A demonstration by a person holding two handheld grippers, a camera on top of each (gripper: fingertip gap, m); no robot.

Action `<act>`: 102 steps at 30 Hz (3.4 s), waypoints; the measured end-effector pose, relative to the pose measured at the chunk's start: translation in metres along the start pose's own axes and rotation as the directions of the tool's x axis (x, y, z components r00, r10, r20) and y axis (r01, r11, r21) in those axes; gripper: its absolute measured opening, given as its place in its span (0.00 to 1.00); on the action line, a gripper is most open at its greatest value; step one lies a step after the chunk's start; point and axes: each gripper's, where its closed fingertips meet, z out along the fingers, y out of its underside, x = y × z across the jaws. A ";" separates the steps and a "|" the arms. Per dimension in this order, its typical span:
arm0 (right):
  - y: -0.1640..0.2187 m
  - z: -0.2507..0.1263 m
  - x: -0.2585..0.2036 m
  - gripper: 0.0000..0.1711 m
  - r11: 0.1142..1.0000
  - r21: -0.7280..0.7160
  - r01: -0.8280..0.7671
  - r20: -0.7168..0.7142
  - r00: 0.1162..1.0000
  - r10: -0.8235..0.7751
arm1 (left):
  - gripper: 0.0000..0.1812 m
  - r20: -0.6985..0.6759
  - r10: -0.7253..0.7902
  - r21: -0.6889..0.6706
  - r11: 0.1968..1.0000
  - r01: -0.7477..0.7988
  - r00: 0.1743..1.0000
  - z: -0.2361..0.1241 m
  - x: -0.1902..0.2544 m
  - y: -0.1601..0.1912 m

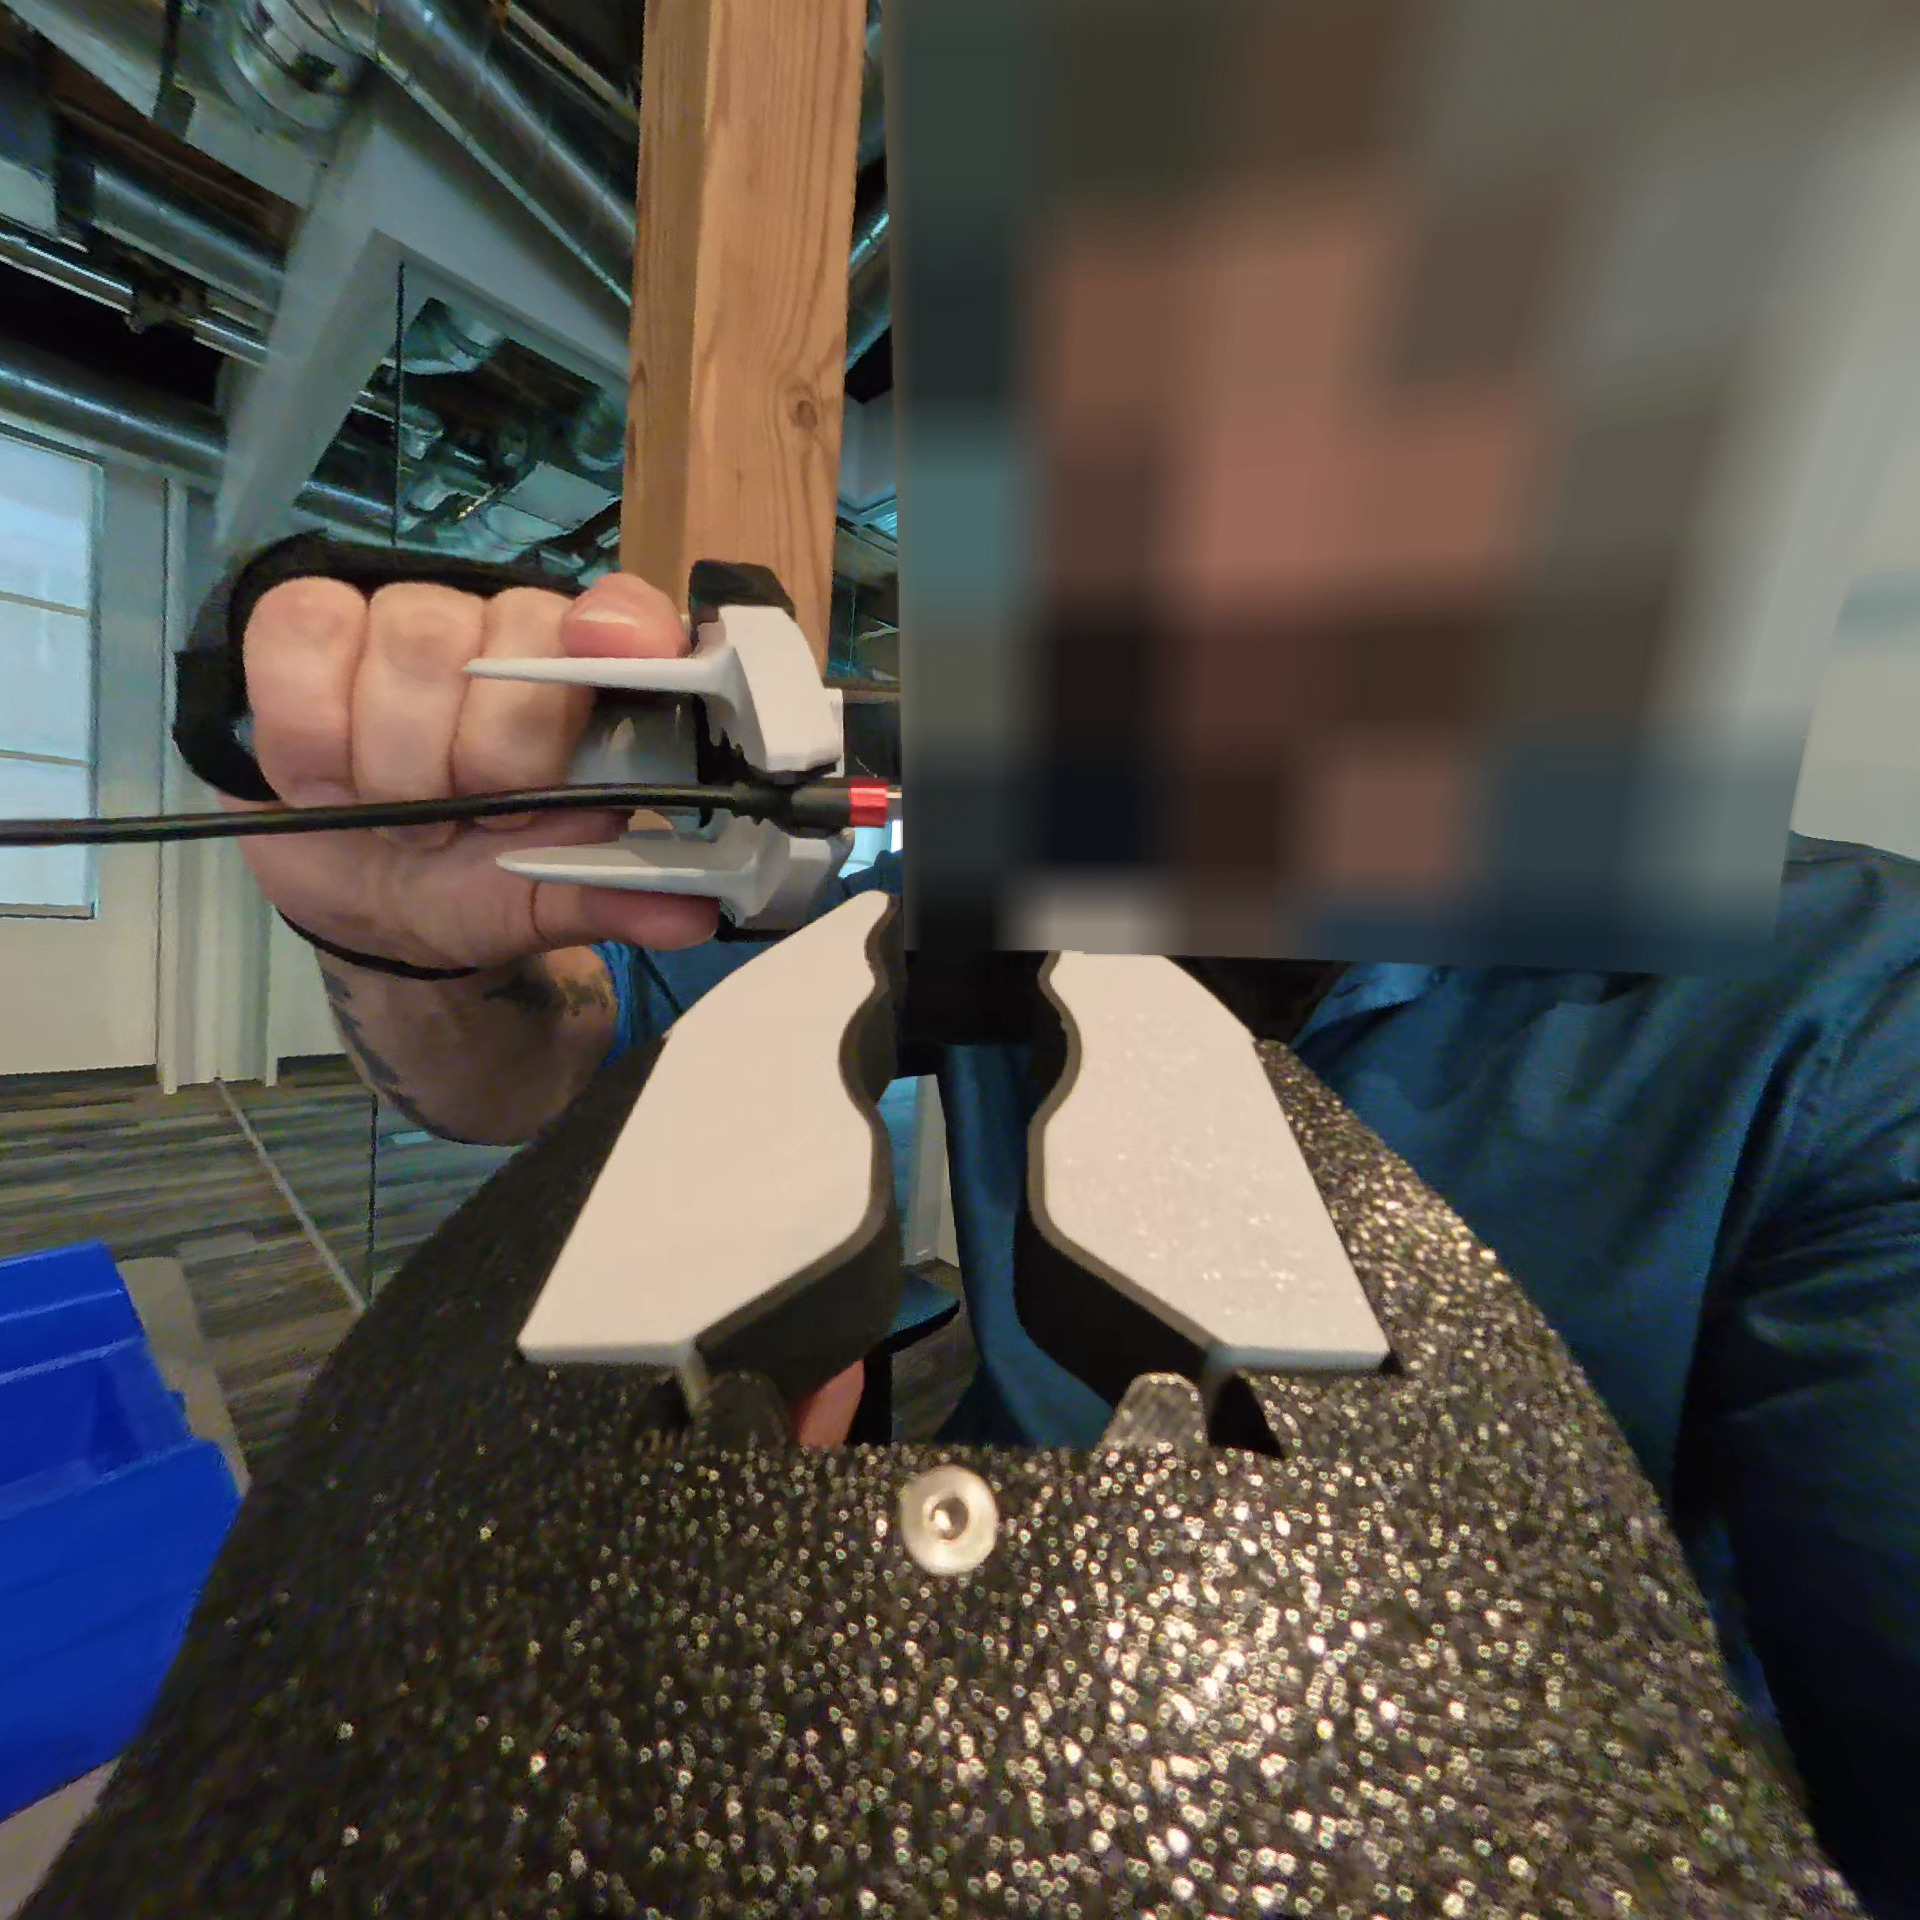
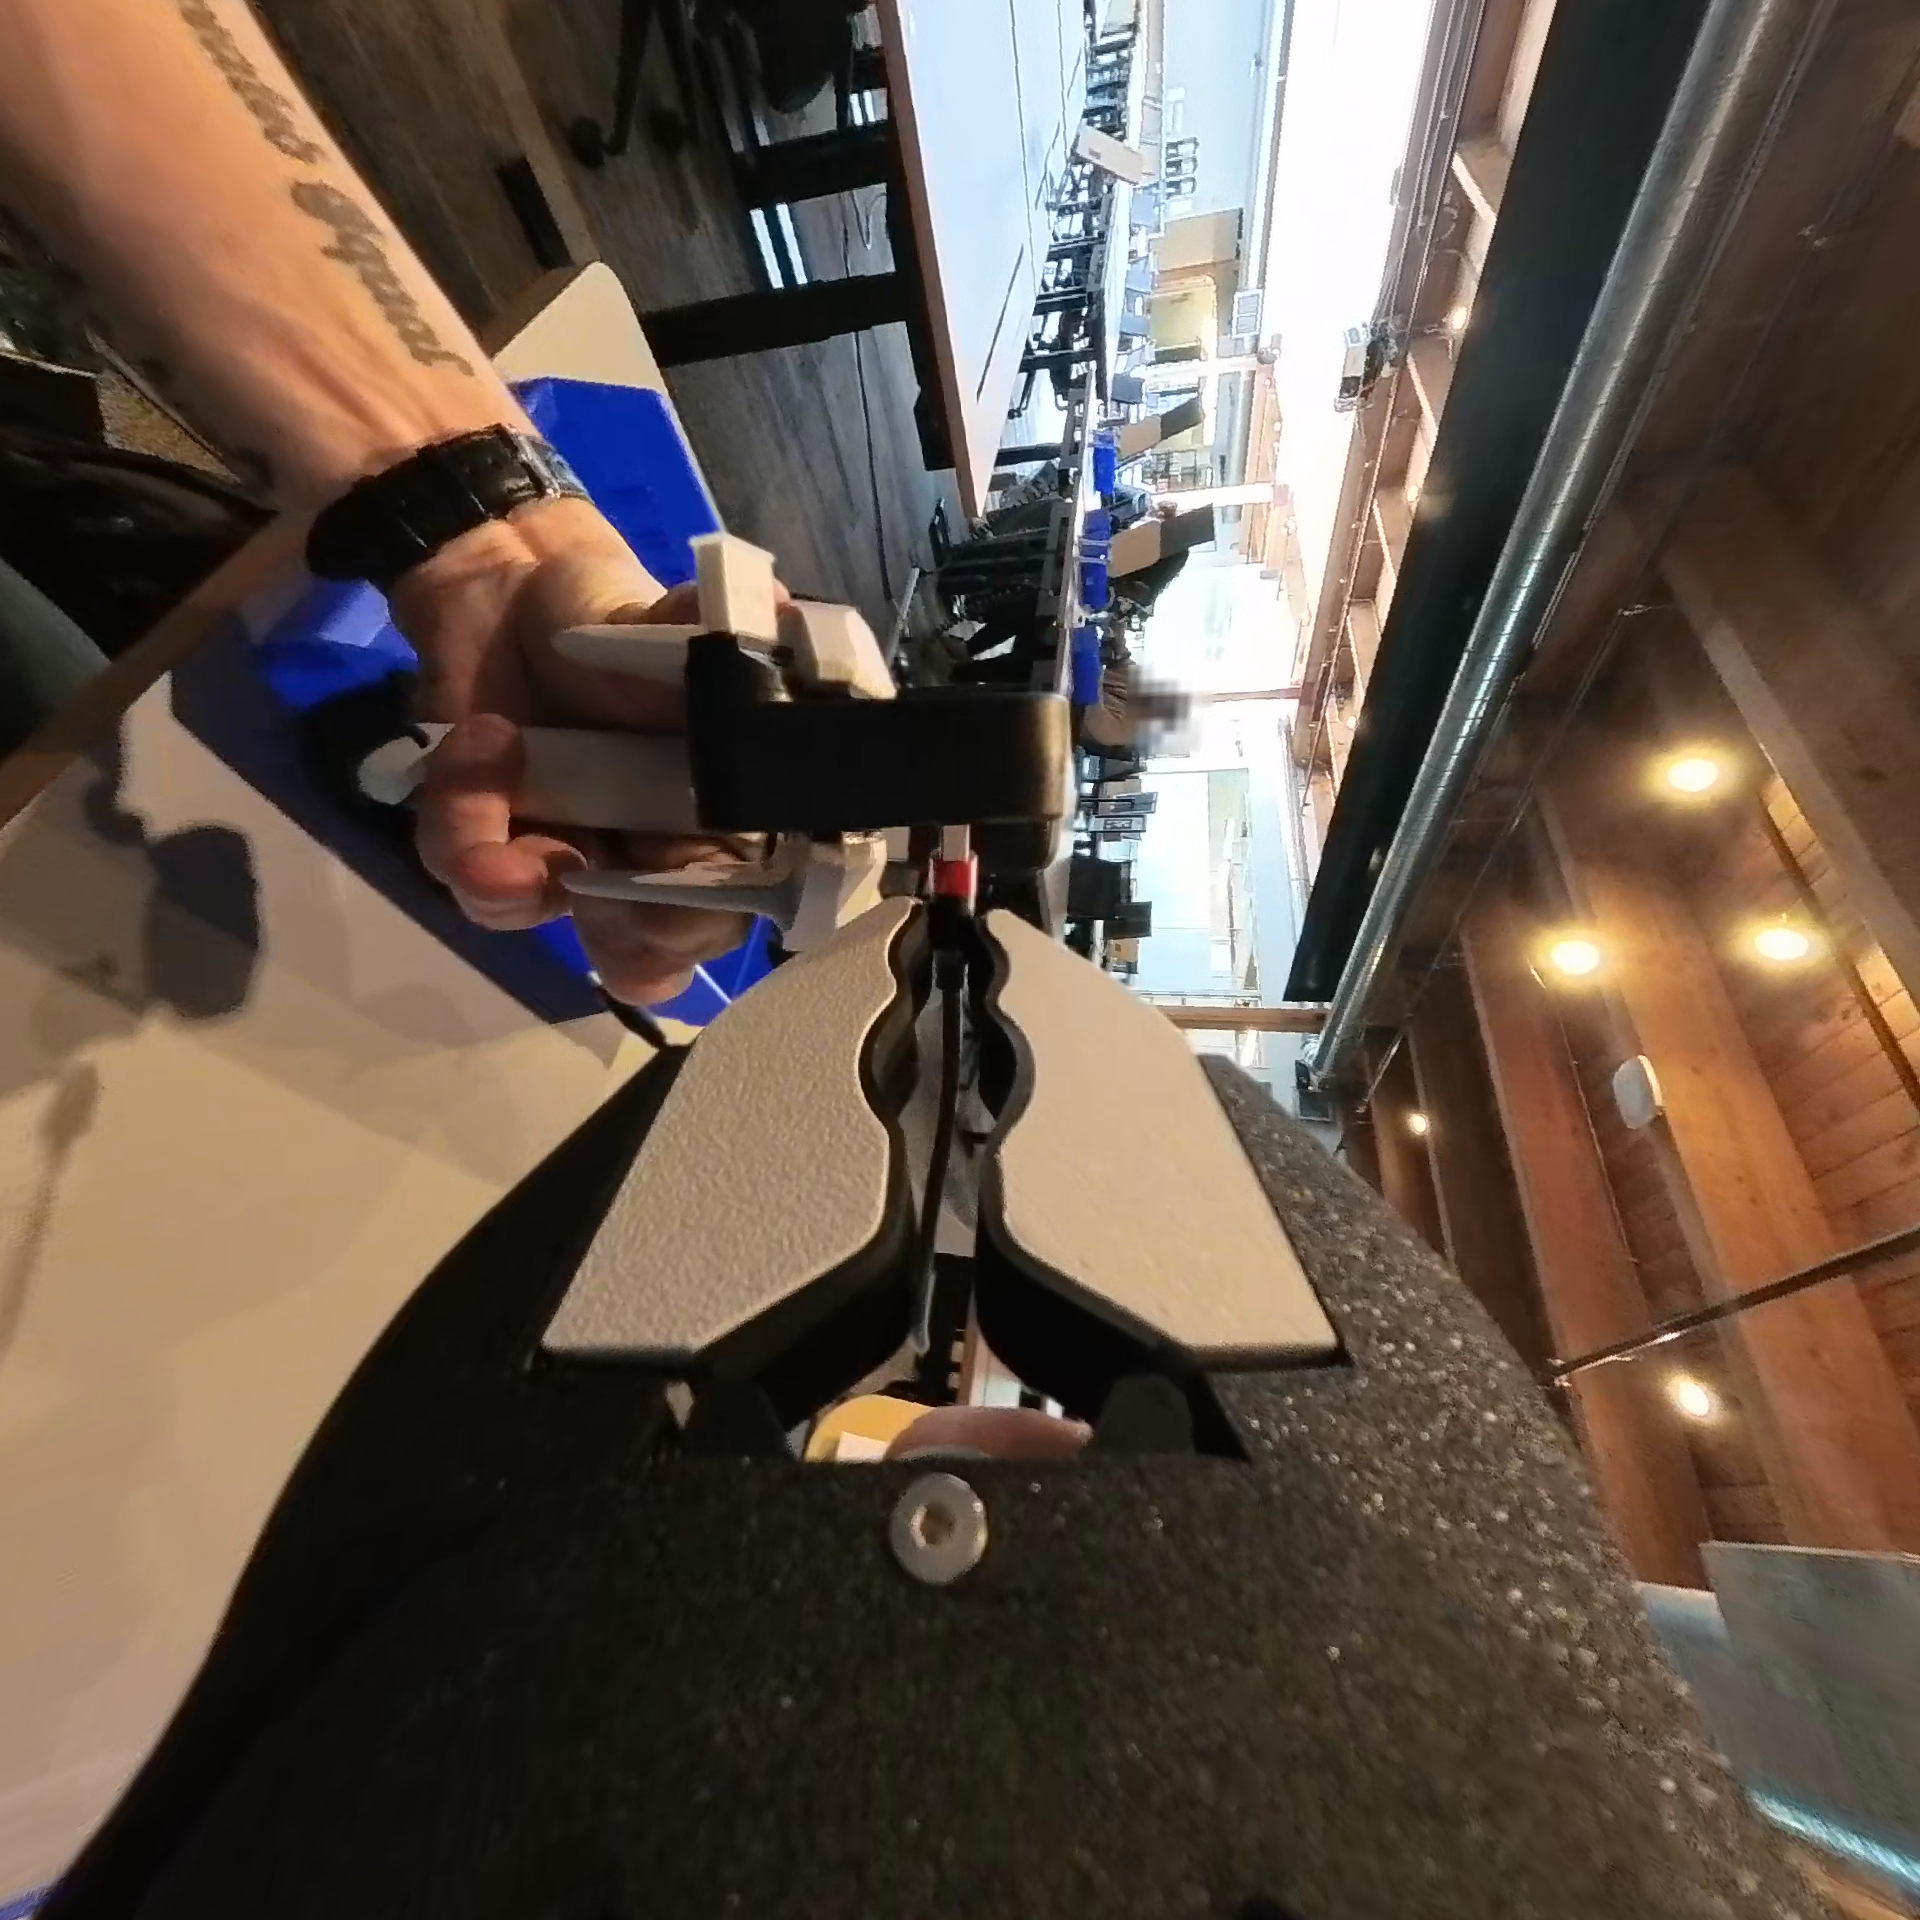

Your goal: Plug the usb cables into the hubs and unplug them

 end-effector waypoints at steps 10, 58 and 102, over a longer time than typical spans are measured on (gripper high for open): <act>0.002 0.002 -0.001 0.03 0.997 -0.065 0.043 -0.017 0.999 -0.044 | 0.12 0.000 -0.029 0.002 1.000 0.029 1.000 -0.002 -0.002 0.001; 0.017 0.003 -0.005 0.03 0.996 -0.094 0.002 -0.033 0.999 -0.005 | 0.12 0.047 -0.112 0.020 0.994 0.111 0.993 -0.002 -0.011 -0.004; 0.021 0.009 -0.007 0.03 -0.289 -0.207 -0.935 0.678 -0.350 0.646 | 0.12 0.149 0.900 -0.853 0.327 -0.407 0.410 -0.036 -0.056 0.023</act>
